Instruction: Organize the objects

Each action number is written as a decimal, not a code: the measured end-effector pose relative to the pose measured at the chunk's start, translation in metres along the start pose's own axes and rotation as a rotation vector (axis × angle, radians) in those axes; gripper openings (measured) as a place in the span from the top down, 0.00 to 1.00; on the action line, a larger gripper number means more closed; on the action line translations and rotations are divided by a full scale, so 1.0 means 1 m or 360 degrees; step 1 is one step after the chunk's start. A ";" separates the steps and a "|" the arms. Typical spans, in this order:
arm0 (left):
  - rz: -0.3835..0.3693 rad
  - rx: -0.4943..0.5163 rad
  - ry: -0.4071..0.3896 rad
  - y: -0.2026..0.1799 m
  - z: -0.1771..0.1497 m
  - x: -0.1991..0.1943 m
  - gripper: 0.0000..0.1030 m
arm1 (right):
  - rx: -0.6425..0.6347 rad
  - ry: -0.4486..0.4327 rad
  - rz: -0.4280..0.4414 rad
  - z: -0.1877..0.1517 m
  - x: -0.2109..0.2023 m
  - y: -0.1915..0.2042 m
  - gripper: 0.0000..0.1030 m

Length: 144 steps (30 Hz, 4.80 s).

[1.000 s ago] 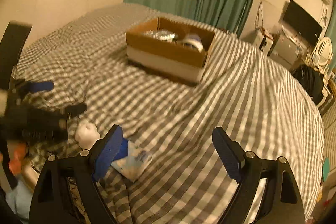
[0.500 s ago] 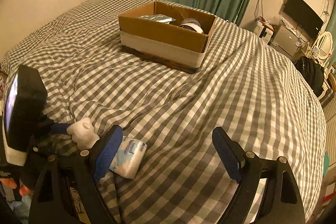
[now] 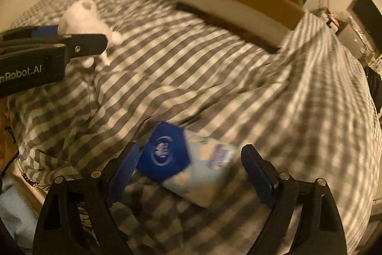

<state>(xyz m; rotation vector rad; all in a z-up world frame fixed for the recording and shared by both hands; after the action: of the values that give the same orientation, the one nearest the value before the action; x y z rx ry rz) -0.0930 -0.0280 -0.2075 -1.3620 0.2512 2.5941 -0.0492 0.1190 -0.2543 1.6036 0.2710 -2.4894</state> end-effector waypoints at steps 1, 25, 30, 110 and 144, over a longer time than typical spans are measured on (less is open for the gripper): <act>-0.0007 -0.0001 0.0004 0.000 0.000 0.000 0.40 | -0.0007 0.0022 -0.0008 -0.002 0.005 0.002 0.15; -0.0010 0.0076 -0.0441 0.017 0.182 -0.065 0.40 | 0.0100 -0.0816 -0.0030 0.167 -0.166 -0.056 0.30; 0.0000 0.0099 -0.0547 0.020 0.253 -0.064 0.40 | 0.0122 -0.0966 -0.0002 0.222 -0.189 -0.066 0.30; 0.0243 0.0112 -0.1006 0.002 0.213 -0.109 0.00 | 0.0691 -0.1360 -0.0236 0.213 -0.174 -0.140 0.01; 0.0248 0.0119 -0.0972 -0.004 0.210 -0.107 0.00 | 0.0721 -0.1343 -0.0228 0.200 -0.180 -0.140 0.01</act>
<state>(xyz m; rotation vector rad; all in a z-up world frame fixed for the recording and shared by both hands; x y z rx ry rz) -0.1990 0.0158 -0.0021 -0.4939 0.3559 2.9382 -0.1855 0.2138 0.0002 0.4889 -0.3224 -3.2158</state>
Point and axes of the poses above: each gripper's, at about its wrist camera, not at the fingertips, and x roughly the way its jaws point, y to its left, z to its top, the point moved 9 cm from there along x, roughly the way its jaws point, and after that the axes turned 12 degrees about x, right-handed, at the moved point
